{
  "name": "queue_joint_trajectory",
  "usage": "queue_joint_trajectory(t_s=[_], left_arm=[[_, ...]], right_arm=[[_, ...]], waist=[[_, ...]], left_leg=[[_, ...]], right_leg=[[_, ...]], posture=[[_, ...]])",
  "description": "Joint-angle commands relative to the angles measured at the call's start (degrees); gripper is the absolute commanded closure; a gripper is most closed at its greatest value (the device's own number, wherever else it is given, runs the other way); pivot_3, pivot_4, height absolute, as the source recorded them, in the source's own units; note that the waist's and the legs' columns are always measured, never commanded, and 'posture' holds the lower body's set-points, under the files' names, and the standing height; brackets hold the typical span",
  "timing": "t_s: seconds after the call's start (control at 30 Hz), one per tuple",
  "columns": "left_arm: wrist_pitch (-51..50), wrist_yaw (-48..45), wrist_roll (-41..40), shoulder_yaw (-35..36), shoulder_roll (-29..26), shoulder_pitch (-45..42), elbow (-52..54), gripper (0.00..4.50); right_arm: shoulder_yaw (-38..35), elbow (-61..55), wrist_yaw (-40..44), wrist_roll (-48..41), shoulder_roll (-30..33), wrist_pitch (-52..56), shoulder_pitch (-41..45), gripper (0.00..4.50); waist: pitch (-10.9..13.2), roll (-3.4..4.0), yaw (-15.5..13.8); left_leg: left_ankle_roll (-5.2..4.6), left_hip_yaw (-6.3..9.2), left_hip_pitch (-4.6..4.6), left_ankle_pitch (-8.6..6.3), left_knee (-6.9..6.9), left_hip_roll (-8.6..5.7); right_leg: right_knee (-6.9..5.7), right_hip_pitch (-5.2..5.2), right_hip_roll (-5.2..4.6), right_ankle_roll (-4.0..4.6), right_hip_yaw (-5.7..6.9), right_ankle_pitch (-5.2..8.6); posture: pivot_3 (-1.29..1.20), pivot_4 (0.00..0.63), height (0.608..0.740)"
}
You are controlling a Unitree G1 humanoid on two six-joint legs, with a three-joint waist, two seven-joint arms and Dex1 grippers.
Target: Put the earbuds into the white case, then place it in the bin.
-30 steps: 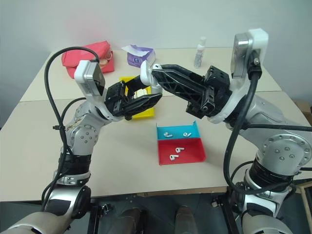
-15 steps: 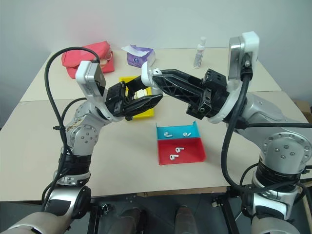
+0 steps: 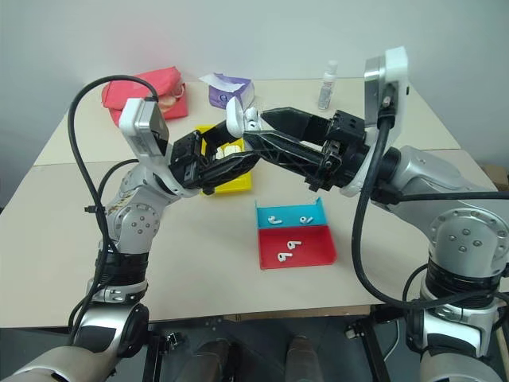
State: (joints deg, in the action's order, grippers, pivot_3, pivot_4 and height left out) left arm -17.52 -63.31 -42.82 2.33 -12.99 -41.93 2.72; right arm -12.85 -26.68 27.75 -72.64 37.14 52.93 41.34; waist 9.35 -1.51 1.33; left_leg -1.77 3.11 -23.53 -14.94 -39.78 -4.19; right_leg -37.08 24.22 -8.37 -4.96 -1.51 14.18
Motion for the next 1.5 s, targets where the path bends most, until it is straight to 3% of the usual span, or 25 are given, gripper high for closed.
queue_joint_trajectory(t_s=[0.03, 0.4, 0.57, 0.77, 0.93, 1.17, 1.33, 1.5], left_arm=[[0.84, -0.06, -0.50, 0.54, -0.18, -0.42, 1.66, 1.70], [1.20, -1.12, 1.64, -0.07, -2.09, 0.81, -1.45, 1.70], [2.65, -2.18, 4.47, -1.05, -2.61, 2.13, -4.05, 1.70], [4.10, -4.52, 6.99, -3.42, -2.40, 2.32, -5.78, 1.70], [5.33, -4.18, 9.94, -5.05, -1.73, 1.25, -7.68, 1.70], [5.58, -3.49, 10.66, -5.00, -0.46, 0.97, -7.70, 1.70], [5.71, -2.41, 10.07, -3.97, -0.20, 1.33, -6.11, 1.70], [6.88, 2.39, 9.90, -1.91, 0.95, 1.95, -4.40, 1.70]], right_arm=[[-2.03, -1.00, 0.93, -1.40, 1.45, -1.36, 0.39, 0.93], [-4.30, -2.55, 2.68, -2.44, 3.05, -2.76, -2.21, 0.93], [-3.85, -2.15, 3.89, -2.13, 5.77, -1.86, -2.38, 2.40], [3.75, 0.64, 7.57, 5.39, 11.51, 0.27, 4.52, 4.40], [13.08, 3.68, 10.77, 12.85, 10.85, 1.75, 14.13, 4.46], [21.76, 6.11, 16.87, 22.10, 10.41, 2.50, 21.28, 4.46], [22.94, 6.21, 21.54, 25.72, 14.01, 3.42, 20.25, 4.46], [18.33, 7.44, 21.53, 25.87, 15.66, 4.85, 17.77, 4.46]], waist=[[0.00, 0.00, -0.11], [0.00, 0.00, -0.28], [0.00, 0.00, -0.33], [0.00, 0.00, -0.27], [0.00, 0.00, -0.23], [0.00, 0.00, -0.40], [0.00, -0.01, -0.62], [0.01, -0.01, -0.60]], left_leg=[[0.00, 0.00, 0.00, 0.00, 0.00, 0.00], [-0.03, -0.01, 0.01, -0.02, -0.01, 0.00], [-0.05, -0.02, 0.01, -0.03, -0.02, 0.00], [-0.08, -0.05, 0.02, -0.05, -0.04, 0.01], [-0.14, -0.07, 0.03, -0.08, -0.03, 0.02], [-0.10, -0.04, -0.16, -0.06, -0.06, 0.00], [-0.10, -0.01, -0.20, -0.06, -0.10, -0.02], [-0.10, -0.01, -0.20, -0.06, -0.10, -0.02]], right_leg=[[0.00, 0.00, 0.00, 0.00, 0.00, 0.00], [0.00, -0.02, 0.00, 0.00, 0.00, 0.00], [0.00, -0.02, 0.00, 0.00, 0.00, 0.00], [0.00, -0.03, 0.00, 0.00, 0.00, 0.00], [-0.02, 0.03, 0.02, 0.00, -0.01, 0.00], [0.02, 0.13, -0.02, -0.01, 0.03, 0.00], [0.03, 0.11, -0.04, -0.02, 0.07, -0.01], [0.03, 0.12, -0.06, -0.02, 0.10, -0.01]], posture=[[0.00, 0.150, 0.740], [0.00, 0.150, 0.740], [0.00, 0.150, 0.740], [0.00, 0.150, 0.740], [0.00, 0.150, 0.740], [0.00, 0.150, 0.740], [0.00, 0.150, 0.740], [0.00, 0.150, 0.740]])
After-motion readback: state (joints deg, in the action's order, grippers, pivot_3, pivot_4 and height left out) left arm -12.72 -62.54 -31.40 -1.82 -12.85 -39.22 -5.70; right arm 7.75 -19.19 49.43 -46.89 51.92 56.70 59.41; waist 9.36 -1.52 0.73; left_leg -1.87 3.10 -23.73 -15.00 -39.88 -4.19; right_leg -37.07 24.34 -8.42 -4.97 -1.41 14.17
